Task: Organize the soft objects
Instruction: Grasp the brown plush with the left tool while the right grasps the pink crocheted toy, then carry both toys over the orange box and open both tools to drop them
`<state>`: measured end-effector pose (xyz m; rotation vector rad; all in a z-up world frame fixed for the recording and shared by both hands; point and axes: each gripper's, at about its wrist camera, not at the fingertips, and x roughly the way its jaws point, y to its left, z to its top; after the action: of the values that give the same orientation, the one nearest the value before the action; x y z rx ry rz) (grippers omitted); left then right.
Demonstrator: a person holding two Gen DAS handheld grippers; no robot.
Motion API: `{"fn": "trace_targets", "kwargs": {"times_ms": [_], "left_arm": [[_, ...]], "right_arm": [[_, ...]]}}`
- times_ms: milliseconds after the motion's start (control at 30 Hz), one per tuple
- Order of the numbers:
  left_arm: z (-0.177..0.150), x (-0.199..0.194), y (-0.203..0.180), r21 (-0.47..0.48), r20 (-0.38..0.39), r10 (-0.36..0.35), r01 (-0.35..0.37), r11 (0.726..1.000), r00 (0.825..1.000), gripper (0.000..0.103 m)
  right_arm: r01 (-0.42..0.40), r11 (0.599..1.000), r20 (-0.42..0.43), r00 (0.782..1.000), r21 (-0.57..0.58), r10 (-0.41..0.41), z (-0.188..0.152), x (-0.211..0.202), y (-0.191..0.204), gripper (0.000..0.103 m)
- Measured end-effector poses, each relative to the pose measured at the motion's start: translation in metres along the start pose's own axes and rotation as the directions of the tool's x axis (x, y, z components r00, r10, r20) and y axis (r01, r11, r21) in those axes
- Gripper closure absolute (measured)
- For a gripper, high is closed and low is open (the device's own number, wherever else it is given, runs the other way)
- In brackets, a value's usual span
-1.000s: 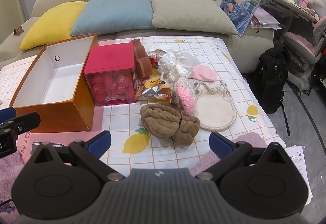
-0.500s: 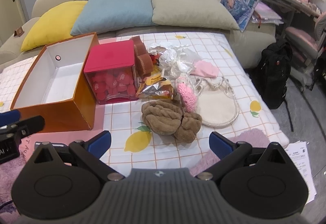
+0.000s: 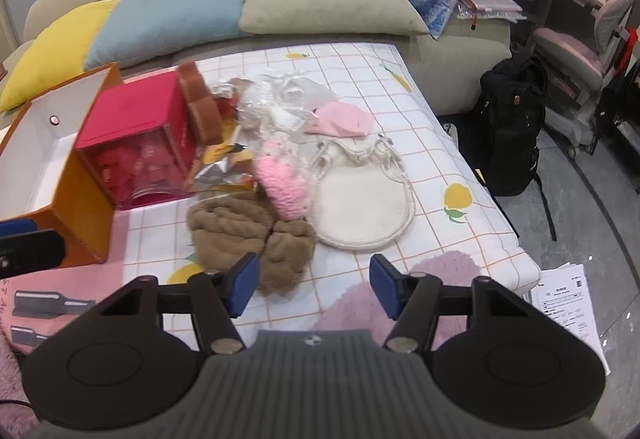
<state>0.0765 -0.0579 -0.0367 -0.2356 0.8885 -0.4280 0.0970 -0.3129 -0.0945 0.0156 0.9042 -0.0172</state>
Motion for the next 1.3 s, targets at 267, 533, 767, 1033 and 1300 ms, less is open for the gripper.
{"fn": "trace_targets", "kwargs": {"times_ms": [267,533,767,1033,1300], "left_arm": [[0.015,0.074,0.012,-0.201,-0.099,-0.030,0.009,0.980,0.995,0.014],[0.022,0.138,0.038,-0.391,-0.197,-0.009,-0.070,0.918,0.980,0.014],[0.022,0.162,0.048,-0.427,-0.269,-0.007,-0.113,0.897,0.963,0.014],[0.018,0.168,0.055,-0.468,-0.291,-0.039,-0.107,0.877,0.956,0.026],[0.025,0.156,0.051,-0.453,-0.259,-0.021,-0.102,0.886,0.966,0.055]], "right_arm": [[-0.030,0.999,-0.055,0.998,-0.020,0.029,0.010,0.039,-0.007,0.056],[-0.096,0.990,-0.080,0.993,-0.106,0.087,0.029,0.075,0.001,0.055],[-0.115,0.975,-0.085,0.991,-0.192,0.100,0.042,0.107,0.013,0.048],[-0.139,0.964,-0.093,0.988,-0.228,0.121,0.047,0.128,0.022,0.067],[-0.092,0.972,-0.038,0.996,-0.215,0.086,0.050,0.113,0.013,0.090]]}}
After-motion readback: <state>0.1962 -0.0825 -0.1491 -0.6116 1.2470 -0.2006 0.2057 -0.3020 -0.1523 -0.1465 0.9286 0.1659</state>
